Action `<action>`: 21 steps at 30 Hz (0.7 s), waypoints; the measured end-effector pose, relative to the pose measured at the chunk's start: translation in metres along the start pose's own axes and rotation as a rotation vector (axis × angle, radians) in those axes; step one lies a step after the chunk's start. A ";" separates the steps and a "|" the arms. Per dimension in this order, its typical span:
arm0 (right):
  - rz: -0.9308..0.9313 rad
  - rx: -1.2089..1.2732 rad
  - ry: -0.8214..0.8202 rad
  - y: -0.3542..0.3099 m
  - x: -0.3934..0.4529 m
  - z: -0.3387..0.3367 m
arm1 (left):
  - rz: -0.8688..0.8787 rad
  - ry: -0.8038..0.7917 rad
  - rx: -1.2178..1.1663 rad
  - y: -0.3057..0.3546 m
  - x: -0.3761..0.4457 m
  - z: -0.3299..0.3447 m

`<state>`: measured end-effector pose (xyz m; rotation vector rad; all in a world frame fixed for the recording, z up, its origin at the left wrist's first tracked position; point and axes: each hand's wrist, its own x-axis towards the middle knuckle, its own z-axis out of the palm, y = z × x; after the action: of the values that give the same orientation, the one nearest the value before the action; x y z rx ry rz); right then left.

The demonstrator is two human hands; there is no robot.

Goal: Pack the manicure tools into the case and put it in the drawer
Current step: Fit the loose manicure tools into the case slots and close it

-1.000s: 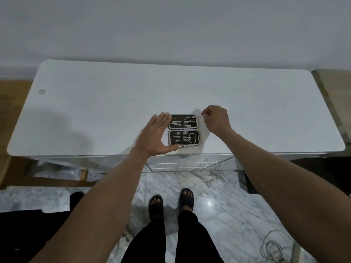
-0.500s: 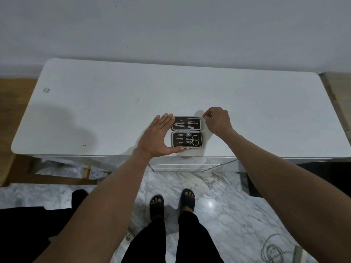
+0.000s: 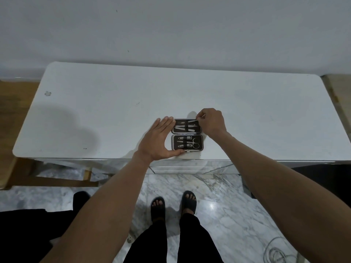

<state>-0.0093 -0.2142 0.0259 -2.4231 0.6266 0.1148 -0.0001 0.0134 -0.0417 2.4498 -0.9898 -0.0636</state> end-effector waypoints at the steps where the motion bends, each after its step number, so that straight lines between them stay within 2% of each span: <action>1: 0.000 0.007 0.004 -0.001 -0.001 0.001 | 0.000 0.001 0.000 0.000 0.000 0.000; 5: -0.038 0.004 -0.013 -0.004 -0.006 0.003 | 0.007 0.017 -0.001 0.000 0.000 0.001; 13: -0.109 -0.212 0.018 -0.012 -0.013 0.005 | 0.008 0.017 -0.014 0.000 0.000 0.001; 21: -0.099 -0.145 0.018 -0.013 -0.009 0.000 | 0.025 0.037 -0.012 -0.003 0.000 0.002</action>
<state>-0.0114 -0.2021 0.0352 -2.5929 0.5203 0.1006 0.0013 0.0139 -0.0449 2.4187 -1.0008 -0.0162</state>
